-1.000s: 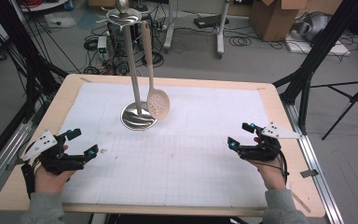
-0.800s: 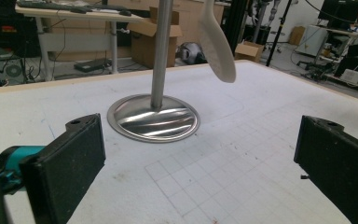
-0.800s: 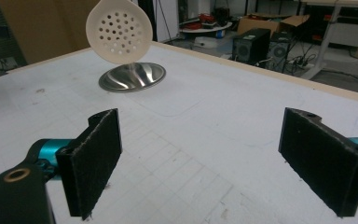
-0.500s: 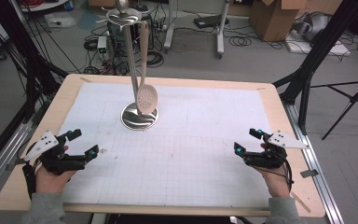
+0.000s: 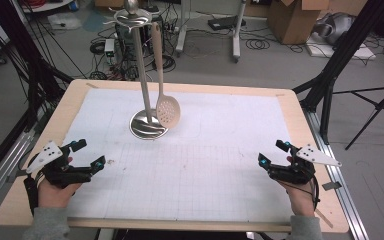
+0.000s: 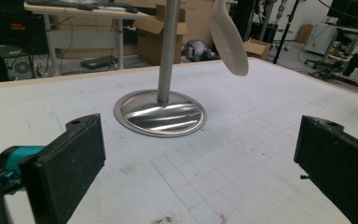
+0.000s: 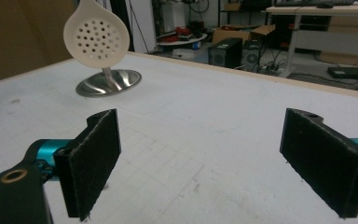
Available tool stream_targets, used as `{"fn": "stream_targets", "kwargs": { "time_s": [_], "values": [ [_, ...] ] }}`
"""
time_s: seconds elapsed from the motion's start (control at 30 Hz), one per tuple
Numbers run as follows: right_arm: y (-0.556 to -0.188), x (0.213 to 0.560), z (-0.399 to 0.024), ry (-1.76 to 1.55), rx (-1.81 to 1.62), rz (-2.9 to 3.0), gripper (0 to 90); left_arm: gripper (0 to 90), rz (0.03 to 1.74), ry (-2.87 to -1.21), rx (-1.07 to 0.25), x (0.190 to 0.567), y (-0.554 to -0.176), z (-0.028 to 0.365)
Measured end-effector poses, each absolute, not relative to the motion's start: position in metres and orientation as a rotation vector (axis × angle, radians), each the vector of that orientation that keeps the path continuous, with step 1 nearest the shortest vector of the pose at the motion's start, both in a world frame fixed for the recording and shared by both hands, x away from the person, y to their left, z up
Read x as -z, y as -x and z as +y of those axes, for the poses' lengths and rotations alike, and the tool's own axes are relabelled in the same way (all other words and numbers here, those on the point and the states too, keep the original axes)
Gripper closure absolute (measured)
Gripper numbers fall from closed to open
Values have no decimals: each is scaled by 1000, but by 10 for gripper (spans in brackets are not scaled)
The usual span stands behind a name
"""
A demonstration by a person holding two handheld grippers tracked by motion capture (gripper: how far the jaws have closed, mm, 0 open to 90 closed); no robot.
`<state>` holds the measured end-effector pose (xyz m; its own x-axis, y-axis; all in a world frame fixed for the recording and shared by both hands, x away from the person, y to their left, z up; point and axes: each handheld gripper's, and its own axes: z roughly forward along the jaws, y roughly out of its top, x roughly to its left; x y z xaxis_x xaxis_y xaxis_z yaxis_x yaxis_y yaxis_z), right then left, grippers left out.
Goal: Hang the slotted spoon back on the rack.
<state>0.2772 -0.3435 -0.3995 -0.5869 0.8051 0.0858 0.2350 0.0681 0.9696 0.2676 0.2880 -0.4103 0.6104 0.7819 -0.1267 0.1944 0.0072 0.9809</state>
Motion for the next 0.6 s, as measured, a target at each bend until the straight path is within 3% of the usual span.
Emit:
{"fn": "stream_targets", "kwargs": {
  "time_s": [0.6],
  "values": [
    [-265, 418, -357, -1050, -1391, 1866, 112, 23, 894, -1534, -598, 416, -265, 295]
  ]
}}
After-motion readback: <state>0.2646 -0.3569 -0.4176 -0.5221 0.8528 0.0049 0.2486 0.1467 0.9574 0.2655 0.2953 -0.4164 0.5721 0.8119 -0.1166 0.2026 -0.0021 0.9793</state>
